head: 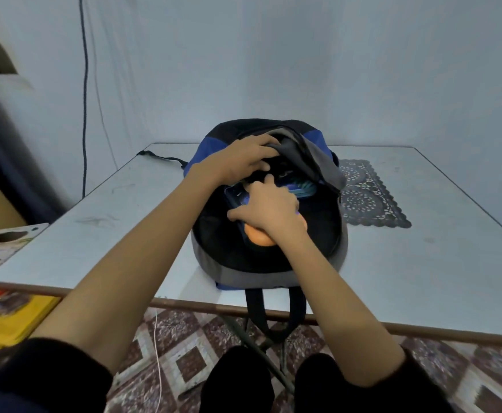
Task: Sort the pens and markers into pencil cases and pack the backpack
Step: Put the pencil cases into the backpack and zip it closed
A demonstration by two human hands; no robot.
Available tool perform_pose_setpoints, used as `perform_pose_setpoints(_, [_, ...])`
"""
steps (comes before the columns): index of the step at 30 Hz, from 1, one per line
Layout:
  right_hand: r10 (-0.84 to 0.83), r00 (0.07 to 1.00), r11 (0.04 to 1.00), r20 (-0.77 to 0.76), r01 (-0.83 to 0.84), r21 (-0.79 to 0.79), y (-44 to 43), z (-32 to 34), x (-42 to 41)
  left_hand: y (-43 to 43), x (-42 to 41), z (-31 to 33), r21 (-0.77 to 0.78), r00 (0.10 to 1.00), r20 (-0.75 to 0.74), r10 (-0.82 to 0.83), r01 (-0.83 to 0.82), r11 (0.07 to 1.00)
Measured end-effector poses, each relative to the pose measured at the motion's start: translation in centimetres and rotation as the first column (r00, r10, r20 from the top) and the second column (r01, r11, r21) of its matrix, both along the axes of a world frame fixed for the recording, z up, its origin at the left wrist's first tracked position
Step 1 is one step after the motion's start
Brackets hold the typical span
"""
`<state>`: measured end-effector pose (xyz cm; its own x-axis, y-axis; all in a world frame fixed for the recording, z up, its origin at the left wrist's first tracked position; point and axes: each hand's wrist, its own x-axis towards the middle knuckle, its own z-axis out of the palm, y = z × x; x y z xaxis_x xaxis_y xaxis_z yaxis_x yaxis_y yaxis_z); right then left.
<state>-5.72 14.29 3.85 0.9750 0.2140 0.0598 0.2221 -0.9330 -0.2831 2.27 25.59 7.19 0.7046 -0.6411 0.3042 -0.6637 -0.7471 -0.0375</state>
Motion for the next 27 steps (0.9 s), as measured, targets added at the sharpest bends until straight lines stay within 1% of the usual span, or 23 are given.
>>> perform_pose_setpoints(2, [-0.015,0.999,1.000,-0.029,0.015,-0.022,0.9,-0.8,0.3,0.0,0.0,-0.2,-0.008,1.000,0.002,-0.005,0.005,1.000])
perform_pose_setpoints(4, [-0.030,0.999,0.999,-0.022,0.029,-0.046,1.3,-1.6,0.5,0.1,0.1,-0.3,-0.014,1.000,0.000,-0.010,0.010,1.000])
perform_pose_setpoints(6, [0.008,0.999,1.000,-0.035,-0.009,-0.028,0.9,-1.9,0.9,0.2,0.1,-0.3,-0.009,1.000,0.003,-0.013,0.013,1.000])
perform_pose_setpoints(8, [0.124,0.982,0.990,-0.145,-0.112,0.089,-0.3,-1.5,1.1,0.3,0.1,-0.3,-0.005,1.000,0.006,-0.011,0.011,1.000])
perform_pose_setpoints(10, [0.263,0.935,0.955,-0.239,-0.216,0.206,-2.2,-0.9,0.8,0.4,0.2,-0.4,-0.010,1.000,0.012,-0.008,0.009,1.000])
perform_pose_setpoints(12, [0.363,0.889,0.925,-0.281,-0.306,0.227,-4.4,-0.5,0.1,0.3,0.1,-0.4,-0.018,1.000,0.019,-0.014,0.014,1.000])
perform_pose_setpoints(14, [0.423,0.854,0.904,-0.302,-0.376,0.202,-6.0,-0.6,-0.9,0.5,-0.1,-0.4,-0.032,0.999,0.034,-0.022,0.023,0.999])
perform_pose_setpoints(16, [0.446,0.862,0.893,-0.239,-0.411,0.184,-6.7,-1.2,-1.8,0.8,-0.2,-0.4,-0.056,0.998,0.055,-0.017,0.020,0.998])
perform_pose_setpoints(19, [0.415,0.903,0.905,-0.108,-0.398,0.151,-6.5,-1.7,-2.2,1.0,-0.3,-0.4,-0.076,0.996,0.082,-0.019,0.026,0.997])
perform_pose_setpoints(23, [0.397,0.917,0.918,-0.034,-0.397,-0.015,-5.7,-1.4,-1.8,0.8,-0.3,-0.4,-0.068,0.997,0.077,-0.021,0.026,0.997])
perform_pose_setpoints(27, [0.386,0.922,0.922,0.028,-0.384,-0.053,-4.0,-1.5,0.0,0.6,-0.4,-0.4,-0.059,0.996,0.081,-0.028,0.033,0.998])
